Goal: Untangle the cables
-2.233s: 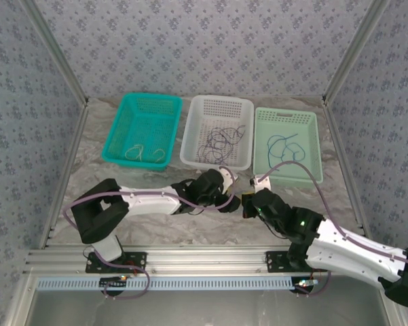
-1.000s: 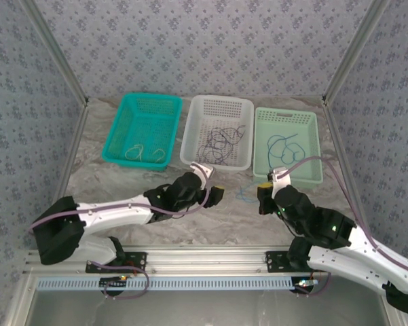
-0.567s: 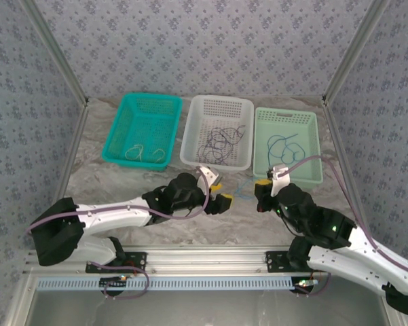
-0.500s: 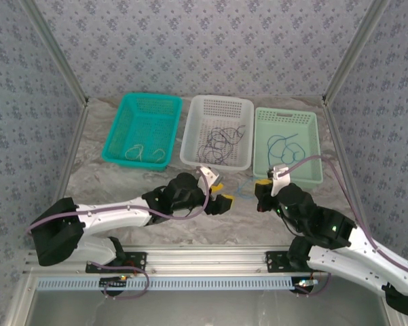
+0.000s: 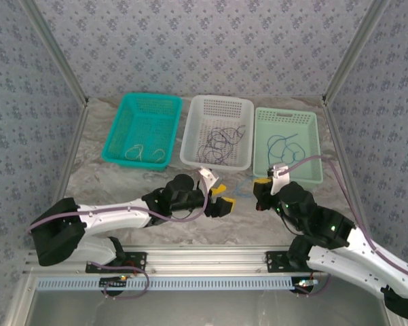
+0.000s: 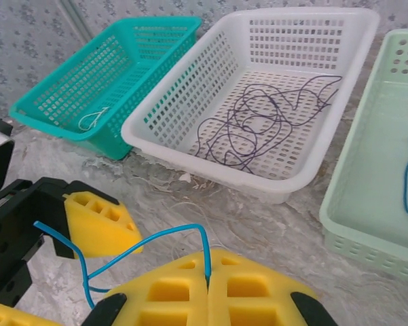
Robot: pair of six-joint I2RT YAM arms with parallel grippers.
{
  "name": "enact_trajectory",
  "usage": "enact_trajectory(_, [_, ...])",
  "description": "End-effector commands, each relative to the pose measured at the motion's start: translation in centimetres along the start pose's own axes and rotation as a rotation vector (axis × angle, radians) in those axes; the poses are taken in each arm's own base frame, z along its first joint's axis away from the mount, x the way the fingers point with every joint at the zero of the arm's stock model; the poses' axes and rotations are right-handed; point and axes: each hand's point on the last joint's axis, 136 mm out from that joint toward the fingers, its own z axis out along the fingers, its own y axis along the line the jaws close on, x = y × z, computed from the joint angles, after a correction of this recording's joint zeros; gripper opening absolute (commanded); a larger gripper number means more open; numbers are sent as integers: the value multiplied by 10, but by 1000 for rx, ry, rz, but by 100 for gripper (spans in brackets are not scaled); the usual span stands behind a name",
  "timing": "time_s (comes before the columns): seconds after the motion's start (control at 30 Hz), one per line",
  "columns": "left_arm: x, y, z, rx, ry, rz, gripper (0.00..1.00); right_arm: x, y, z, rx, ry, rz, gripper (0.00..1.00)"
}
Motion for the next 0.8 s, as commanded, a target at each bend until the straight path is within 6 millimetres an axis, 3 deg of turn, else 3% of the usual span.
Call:
enact_trajectory(0.0, [-27, -13, 3, 49, -86, 32, 74, -2, 10, 2, -56, -20, 33, 0])
enact_trajectory(0.17, [-29, -12, 12, 46, -80, 47, 66, -1, 15, 2, -87, -17, 41, 0])
enact_trajectory(0.4, [-19, 2, 15, -18, -19, 85, 25, 1, 13, -2, -91, -7, 37, 0])
enact_trajectory(0.57, [-21, 19, 1, -89, 10, 123, 18, 20, 11, -2, -101, 77, 0, 0])
enact_trajectory(0.77, [-37, 44, -25, -201, 21, 197, 12, 58, 15, -2, -154, 250, -70, 0])
